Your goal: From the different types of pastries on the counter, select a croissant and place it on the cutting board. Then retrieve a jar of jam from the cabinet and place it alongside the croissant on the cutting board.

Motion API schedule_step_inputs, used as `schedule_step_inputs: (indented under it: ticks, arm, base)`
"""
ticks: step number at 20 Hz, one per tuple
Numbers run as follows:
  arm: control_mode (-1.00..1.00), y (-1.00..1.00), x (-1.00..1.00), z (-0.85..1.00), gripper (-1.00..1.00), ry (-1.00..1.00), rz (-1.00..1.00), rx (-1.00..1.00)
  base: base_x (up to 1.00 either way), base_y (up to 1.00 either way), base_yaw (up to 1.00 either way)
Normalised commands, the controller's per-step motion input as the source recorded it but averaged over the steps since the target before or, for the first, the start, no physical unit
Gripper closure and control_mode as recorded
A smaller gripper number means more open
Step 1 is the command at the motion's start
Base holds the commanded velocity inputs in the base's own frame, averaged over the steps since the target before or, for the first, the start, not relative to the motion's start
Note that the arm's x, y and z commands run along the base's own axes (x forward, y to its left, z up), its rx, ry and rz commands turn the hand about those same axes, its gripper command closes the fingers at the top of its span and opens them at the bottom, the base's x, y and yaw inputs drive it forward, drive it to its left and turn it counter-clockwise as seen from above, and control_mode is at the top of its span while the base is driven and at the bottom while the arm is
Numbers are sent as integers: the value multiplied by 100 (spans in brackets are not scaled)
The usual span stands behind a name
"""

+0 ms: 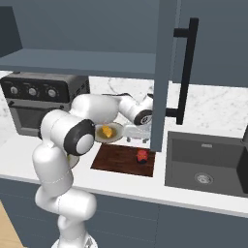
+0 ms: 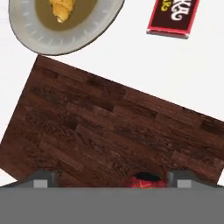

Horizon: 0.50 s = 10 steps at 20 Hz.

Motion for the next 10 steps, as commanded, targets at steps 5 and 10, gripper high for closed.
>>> schedule_step_inputs:
  ticks: [5, 10]
  arm:
    - [-100, 100, 25, 7, -100, 5, -9, -26]
    - [-100, 100, 29, 0, -100, 9, -6, -24]
  base:
    - [0, 0, 0]
    - [0, 0, 0]
